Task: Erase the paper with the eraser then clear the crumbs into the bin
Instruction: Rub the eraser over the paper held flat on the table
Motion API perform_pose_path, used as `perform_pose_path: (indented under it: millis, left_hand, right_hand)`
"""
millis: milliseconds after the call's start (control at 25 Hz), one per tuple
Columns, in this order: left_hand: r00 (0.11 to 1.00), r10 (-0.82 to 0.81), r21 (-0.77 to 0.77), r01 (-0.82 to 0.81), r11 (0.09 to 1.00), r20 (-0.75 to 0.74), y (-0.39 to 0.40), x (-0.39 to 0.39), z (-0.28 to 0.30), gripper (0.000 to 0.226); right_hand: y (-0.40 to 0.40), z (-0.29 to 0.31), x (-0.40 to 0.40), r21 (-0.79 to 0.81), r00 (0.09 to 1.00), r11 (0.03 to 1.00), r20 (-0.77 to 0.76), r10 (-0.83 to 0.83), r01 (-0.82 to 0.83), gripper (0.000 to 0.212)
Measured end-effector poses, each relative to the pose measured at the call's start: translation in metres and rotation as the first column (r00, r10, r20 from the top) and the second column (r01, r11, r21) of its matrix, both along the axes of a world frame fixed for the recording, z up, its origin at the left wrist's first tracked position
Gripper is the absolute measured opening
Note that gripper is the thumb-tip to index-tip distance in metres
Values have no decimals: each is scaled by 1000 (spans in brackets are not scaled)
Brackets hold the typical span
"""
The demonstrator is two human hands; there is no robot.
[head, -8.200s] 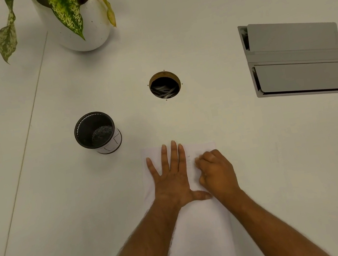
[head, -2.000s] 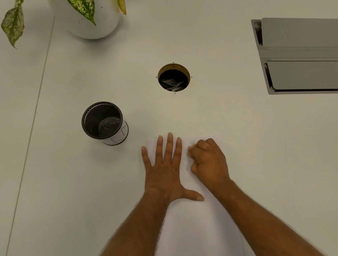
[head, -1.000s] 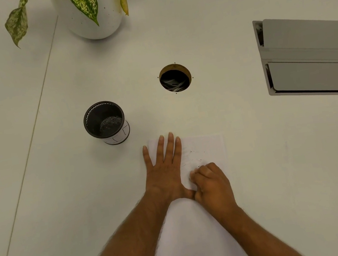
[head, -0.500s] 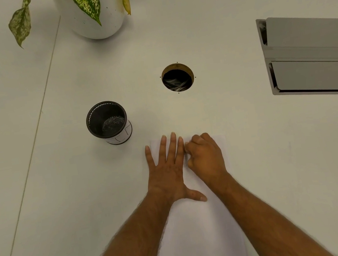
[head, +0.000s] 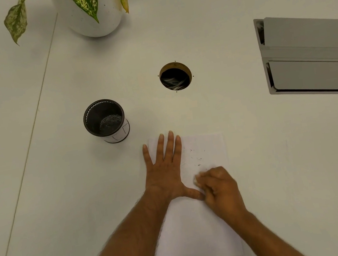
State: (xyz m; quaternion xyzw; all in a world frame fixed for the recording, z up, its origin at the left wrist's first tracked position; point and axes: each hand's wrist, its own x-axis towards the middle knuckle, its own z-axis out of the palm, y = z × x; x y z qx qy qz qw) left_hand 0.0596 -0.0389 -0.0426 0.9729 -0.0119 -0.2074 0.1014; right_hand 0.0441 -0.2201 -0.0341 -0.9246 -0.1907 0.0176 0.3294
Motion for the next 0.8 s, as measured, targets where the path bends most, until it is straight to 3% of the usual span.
perform_pose_path:
  millis: [200,280,360,400,440,560,800]
  left_hand:
    - [1000,3,15,-3,1000,1,-2,1,0,156]
    - [1000,6,20,-7,1000,19,-1,1,-2,152]
    - [1000,2,17,-2,1000,30,-1,1,-4,148]
    - [1000,-3,18,2,1000,31,-1,0,-4,147]
    - [999,-8,23,7,1000,31,0,0,-5,149]
    - [1000,-15,13,15,1000,22,0,1,-4,157]
    - [1000,-27,1,27,1000,0,2,-1,-4,157]
  right_hand:
    - [8,-3,-2,-190,997,979,33,76,-68,17]
    - [13,1,3,-182,997,982,47,65,-56,11]
    - [20,4,13,-173,997,984,61,52,-41,22]
    - [23,6,19,-175,996,983,69,59,-47,18]
    - [26,5,26,-183,994,982,86,70,-53,9]
    - [38,4,48,-219,996,975,57,61,-48,20]
    - [50,1,71,-178,998,984,55,23,-13,12]
